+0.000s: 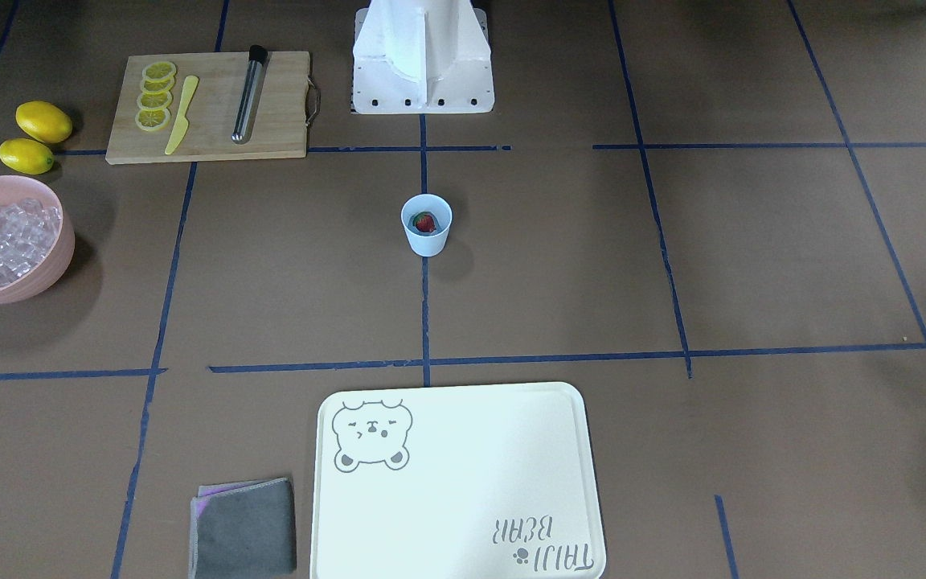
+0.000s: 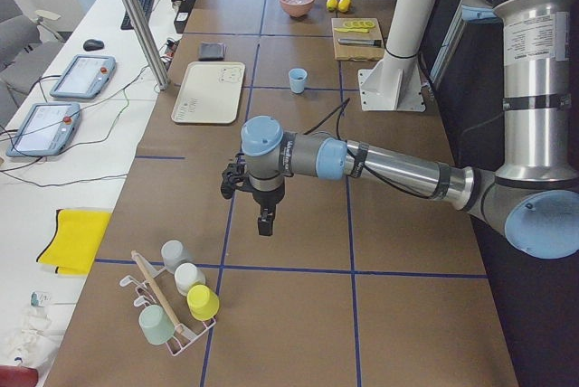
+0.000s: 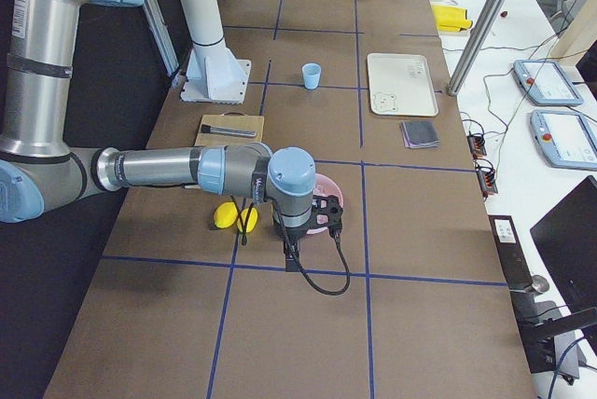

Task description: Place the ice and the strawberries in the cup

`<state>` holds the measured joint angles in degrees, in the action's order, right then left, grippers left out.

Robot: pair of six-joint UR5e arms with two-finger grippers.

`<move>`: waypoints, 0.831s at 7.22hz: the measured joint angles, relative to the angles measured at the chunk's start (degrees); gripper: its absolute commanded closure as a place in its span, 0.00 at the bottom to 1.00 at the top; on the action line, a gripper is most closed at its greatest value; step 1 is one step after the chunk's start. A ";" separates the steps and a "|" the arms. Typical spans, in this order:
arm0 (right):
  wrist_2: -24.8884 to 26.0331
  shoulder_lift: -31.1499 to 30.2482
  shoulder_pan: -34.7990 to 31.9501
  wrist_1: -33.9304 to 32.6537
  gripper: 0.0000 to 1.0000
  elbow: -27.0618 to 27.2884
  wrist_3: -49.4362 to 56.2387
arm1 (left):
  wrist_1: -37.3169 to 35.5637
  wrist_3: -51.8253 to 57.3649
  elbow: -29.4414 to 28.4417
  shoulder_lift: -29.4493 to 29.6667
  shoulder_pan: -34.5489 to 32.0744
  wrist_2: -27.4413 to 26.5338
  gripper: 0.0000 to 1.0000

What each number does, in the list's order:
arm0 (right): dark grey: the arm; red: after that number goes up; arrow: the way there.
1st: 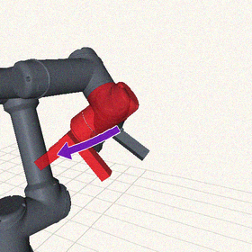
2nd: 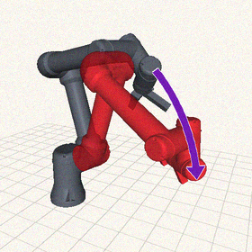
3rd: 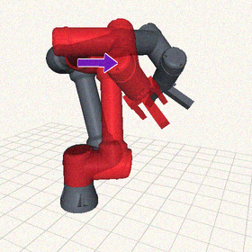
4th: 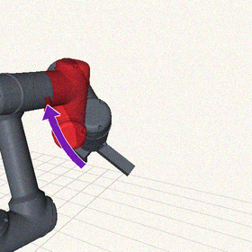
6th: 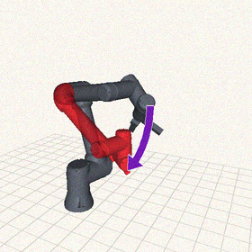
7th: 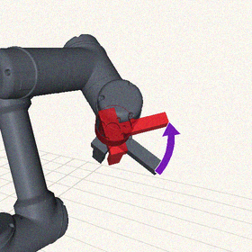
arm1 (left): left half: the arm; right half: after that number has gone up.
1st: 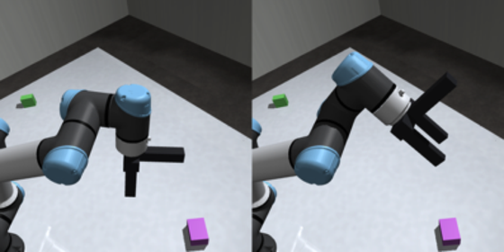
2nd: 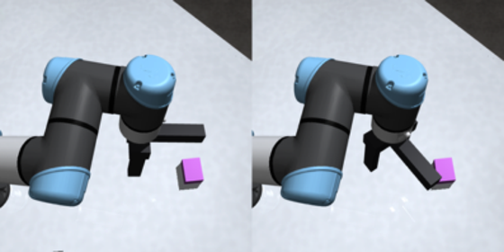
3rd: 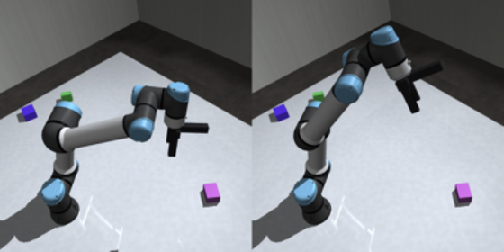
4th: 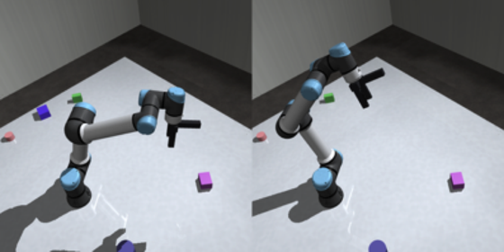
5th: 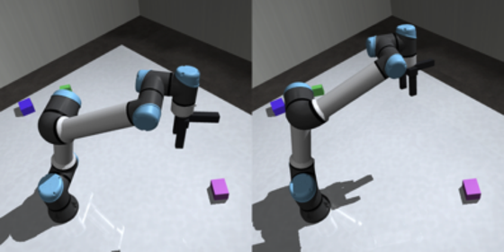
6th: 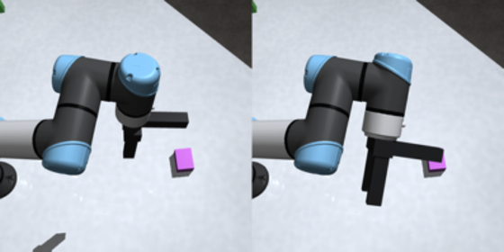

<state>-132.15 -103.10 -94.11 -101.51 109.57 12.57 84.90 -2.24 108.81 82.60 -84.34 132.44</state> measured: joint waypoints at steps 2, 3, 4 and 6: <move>-0.03 0.00 0.04 0.00 0.01 0.22 -0.06 | 0.56 1.74 -1.43 -0.84 -2.78 3.19 0.00; -0.03 0.00 0.02 0.00 0.01 0.29 -0.08 | 0.35 1.87 -1.76 -1.08 -3.33 5.81 0.00; -0.04 0.00 0.01 0.14 0.01 0.32 -0.08 | 0.38 2.04 -2.02 -1.31 -3.53 7.26 0.00; -0.04 -0.08 0.01 0.59 0.01 0.26 -0.09 | 0.58 2.14 -2.17 -1.48 -3.68 8.10 0.00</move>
<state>-132.19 -103.18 -94.10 -100.93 109.83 12.48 85.48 -0.10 106.63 81.12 -88.02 140.54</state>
